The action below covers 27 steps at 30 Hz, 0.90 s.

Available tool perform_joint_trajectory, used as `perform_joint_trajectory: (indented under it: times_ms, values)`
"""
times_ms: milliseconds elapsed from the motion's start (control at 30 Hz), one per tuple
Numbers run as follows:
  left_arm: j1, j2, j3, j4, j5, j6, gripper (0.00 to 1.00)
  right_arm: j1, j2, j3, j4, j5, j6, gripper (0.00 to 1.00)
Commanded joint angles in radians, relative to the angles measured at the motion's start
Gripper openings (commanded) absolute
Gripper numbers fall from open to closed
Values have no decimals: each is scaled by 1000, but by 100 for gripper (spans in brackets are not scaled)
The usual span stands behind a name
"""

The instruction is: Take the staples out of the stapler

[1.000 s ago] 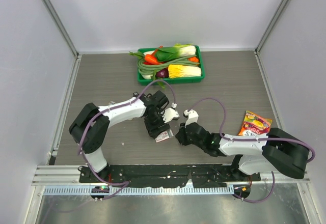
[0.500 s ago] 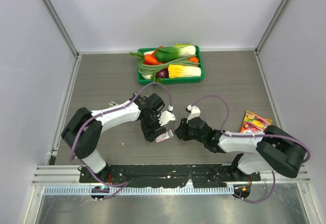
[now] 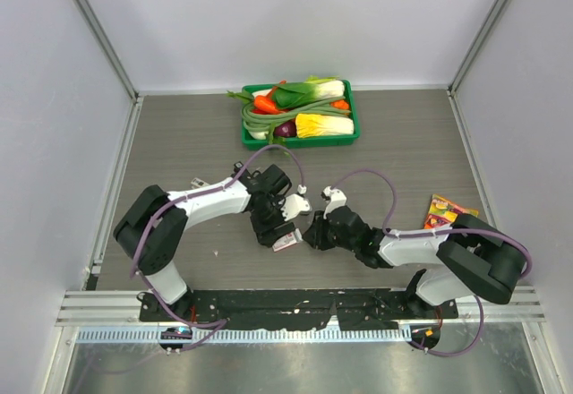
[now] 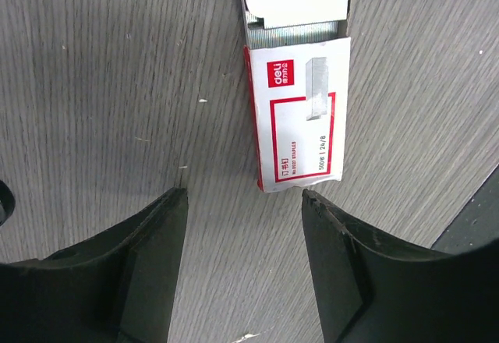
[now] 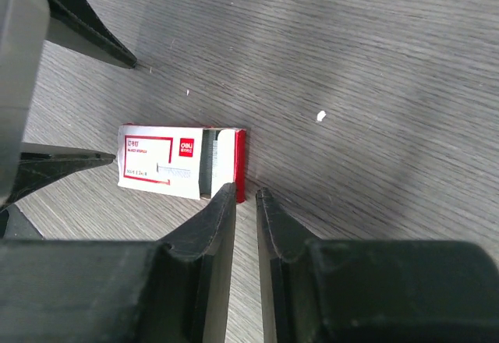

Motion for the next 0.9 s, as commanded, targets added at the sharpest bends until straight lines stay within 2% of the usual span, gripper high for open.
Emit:
perform_joint_trajectory:
  times_ms: [0, 367, 867]
  values:
    - [3, 14, 3, 36, 7, 5, 63, -2, 5, 23, 48, -14, 13, 22]
    - [3, 37, 0, 66, -19, -1, 62, -2, 11, 54, 17, -24, -5, 19]
    - [3, 64, 18, 79, -17, -19, 61, 9, 60, 54, 59, -38, 19, 11]
